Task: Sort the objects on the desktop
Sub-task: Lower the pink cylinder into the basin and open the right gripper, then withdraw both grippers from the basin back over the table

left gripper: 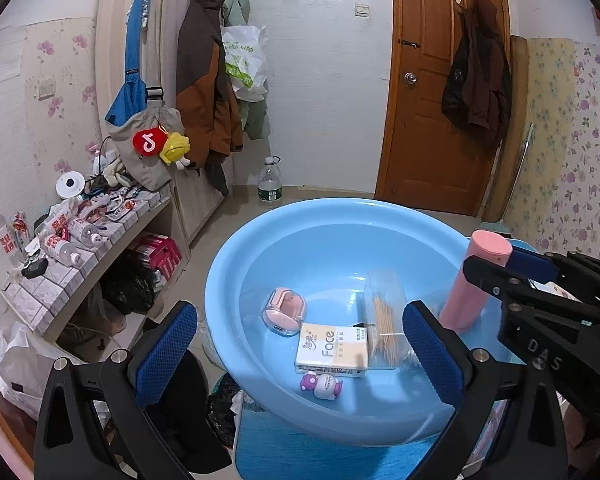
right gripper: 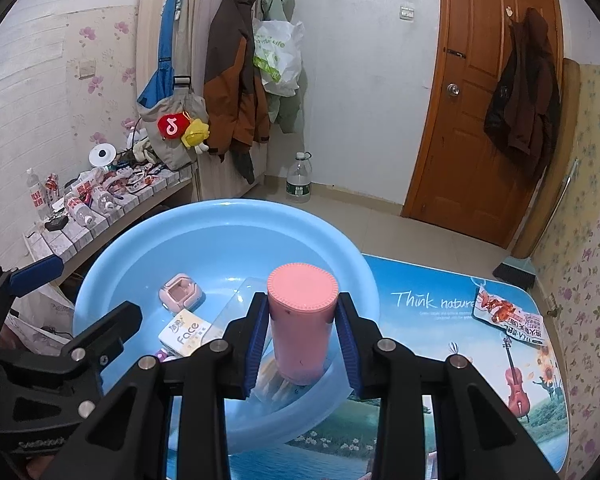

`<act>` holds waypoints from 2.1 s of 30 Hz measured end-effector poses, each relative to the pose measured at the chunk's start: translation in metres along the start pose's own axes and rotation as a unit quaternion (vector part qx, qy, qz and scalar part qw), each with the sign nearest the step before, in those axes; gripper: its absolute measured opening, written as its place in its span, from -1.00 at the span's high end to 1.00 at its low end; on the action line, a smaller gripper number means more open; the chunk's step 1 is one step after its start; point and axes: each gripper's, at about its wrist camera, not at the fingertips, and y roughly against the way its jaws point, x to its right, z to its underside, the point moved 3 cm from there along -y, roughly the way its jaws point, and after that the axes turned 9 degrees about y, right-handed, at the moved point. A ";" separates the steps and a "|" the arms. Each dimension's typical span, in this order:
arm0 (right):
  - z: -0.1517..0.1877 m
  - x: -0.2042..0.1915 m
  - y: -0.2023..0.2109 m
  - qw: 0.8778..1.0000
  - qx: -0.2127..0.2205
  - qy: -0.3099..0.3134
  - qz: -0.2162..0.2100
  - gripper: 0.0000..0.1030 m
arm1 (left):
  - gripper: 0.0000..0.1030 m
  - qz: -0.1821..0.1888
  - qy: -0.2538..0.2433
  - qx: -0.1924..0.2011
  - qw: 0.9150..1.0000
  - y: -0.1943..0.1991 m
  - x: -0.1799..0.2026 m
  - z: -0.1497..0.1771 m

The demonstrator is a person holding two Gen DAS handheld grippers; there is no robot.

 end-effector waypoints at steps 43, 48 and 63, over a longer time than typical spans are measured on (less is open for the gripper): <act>0.015 0.029 0.034 1.000 0.001 -0.028 0.003 -0.32 | -1.00 -0.002 -0.017 0.016 1.000 0.032 0.021 0.003; 0.023 0.033 0.054 0.999 0.010 -0.032 -0.001 -0.32 | -1.00 -0.002 -0.019 0.021 1.000 0.045 0.026 0.005; 0.044 0.050 0.110 0.998 0.036 -0.060 -0.002 -0.36 | -1.00 0.000 -0.029 0.033 0.999 0.076 0.044 0.013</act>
